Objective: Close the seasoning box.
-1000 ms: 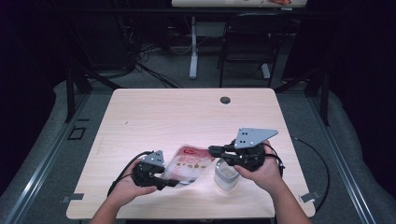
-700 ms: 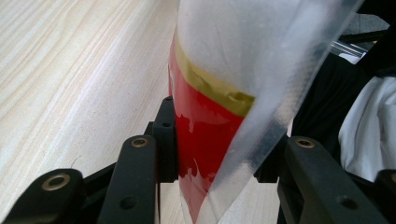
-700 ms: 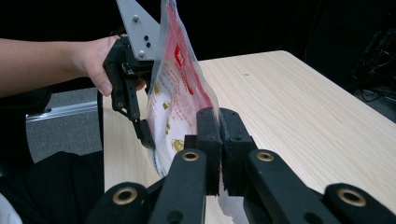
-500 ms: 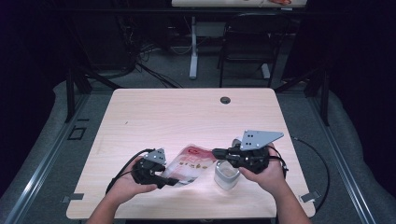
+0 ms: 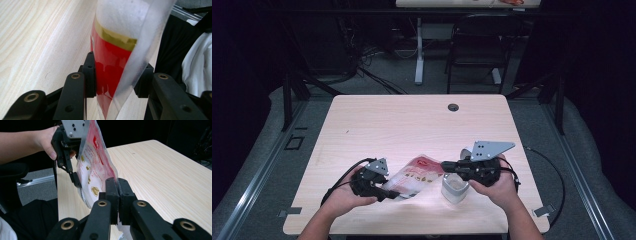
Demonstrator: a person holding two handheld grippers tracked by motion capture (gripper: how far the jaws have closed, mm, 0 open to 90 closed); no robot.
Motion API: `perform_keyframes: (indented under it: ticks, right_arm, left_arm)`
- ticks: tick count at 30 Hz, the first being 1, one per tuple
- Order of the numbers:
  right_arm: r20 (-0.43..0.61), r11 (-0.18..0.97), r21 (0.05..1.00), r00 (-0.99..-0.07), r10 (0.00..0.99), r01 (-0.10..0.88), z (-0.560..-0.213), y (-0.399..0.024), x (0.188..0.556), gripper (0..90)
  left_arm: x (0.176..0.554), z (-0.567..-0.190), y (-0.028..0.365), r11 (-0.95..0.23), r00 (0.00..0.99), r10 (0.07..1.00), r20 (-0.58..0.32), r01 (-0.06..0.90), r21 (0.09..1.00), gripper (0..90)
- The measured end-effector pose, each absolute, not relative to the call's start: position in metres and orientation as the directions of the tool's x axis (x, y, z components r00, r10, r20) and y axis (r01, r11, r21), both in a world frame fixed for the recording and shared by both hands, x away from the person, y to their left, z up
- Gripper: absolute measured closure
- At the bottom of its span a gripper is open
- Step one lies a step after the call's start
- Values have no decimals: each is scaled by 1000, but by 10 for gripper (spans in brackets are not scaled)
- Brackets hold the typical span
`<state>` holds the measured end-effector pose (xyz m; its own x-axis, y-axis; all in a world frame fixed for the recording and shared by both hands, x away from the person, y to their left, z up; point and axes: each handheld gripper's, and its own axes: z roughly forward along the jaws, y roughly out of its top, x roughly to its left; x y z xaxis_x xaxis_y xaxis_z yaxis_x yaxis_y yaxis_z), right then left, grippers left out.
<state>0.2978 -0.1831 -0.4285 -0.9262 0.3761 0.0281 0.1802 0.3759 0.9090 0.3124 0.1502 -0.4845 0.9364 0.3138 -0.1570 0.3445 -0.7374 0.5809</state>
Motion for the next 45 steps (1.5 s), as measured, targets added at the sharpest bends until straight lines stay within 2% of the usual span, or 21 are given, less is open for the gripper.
perform_keyframes:
  ticks: [45]
  right_arm:
    - [87,420,864,-903,420,278,-456,-198,309,889]
  left_arm:
    - [316,-446,161,-694,932,333,-143,345,631,653]
